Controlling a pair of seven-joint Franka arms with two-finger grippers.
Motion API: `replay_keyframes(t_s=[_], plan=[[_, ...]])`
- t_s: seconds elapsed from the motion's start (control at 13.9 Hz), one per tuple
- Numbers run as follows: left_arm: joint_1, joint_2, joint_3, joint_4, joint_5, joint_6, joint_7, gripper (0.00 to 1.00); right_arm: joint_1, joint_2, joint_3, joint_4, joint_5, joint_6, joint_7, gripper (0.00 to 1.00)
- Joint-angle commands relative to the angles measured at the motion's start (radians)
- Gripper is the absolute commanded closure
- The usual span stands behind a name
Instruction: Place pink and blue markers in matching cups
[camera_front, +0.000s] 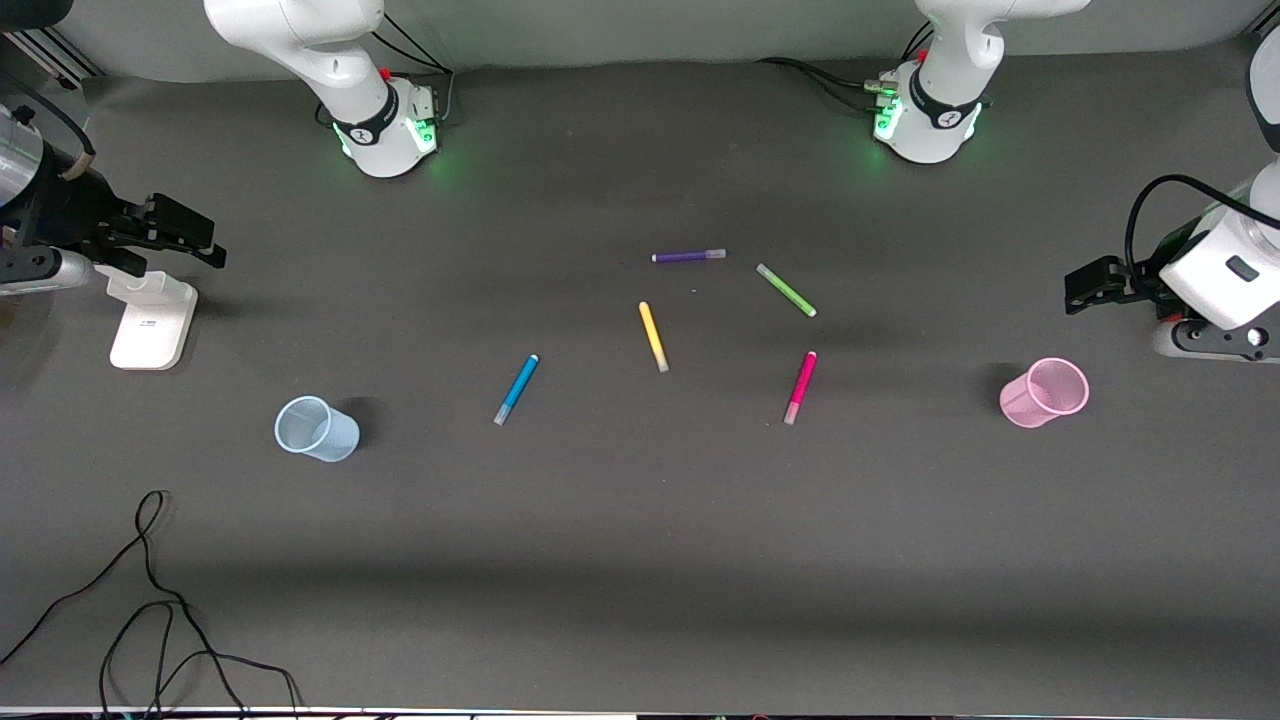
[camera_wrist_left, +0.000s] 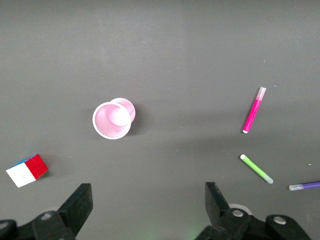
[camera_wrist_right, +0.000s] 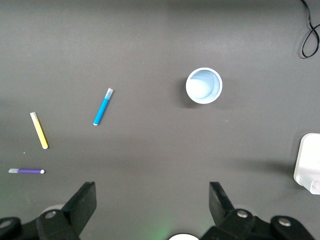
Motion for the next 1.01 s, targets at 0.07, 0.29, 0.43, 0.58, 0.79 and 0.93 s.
replay_keyframes(t_s=[0.07, 0.29, 0.43, 0.58, 0.79, 0.93], plan=[[-0.014, 0.009, 0.015, 0.029, -0.007, -0.026, 0.015, 0.0, 0.006, 0.017, -0.007, 0.03, -0.021, -0.022, -0.015, 0.0], [-0.016, 0.009, 0.015, 0.029, -0.007, -0.024, 0.015, 0.0, -0.011, 0.022, -0.005, 0.034, -0.021, -0.023, -0.024, 0.0], [-0.017, 0.018, 0.015, 0.034, -0.007, -0.022, 0.015, 0.0, -0.009, 0.025, -0.005, 0.033, -0.021, -0.033, -0.015, 0.0], [-0.028, 0.019, 0.012, 0.034, -0.007, -0.015, 0.013, 0.0, -0.009, 0.049, -0.007, 0.037, -0.02, -0.036, -0.006, 0.0], [-0.037, 0.022, -0.025, 0.034, -0.007, -0.009, 0.01, 0.0, -0.002, 0.105, -0.007, 0.099, -0.02, -0.077, 0.071, 0.0], [-0.036, 0.022, -0.097, 0.032, -0.006, -0.013, 0.013, 0.0, -0.002, 0.115, -0.005, 0.122, -0.009, -0.106, 0.094, 0.0]])
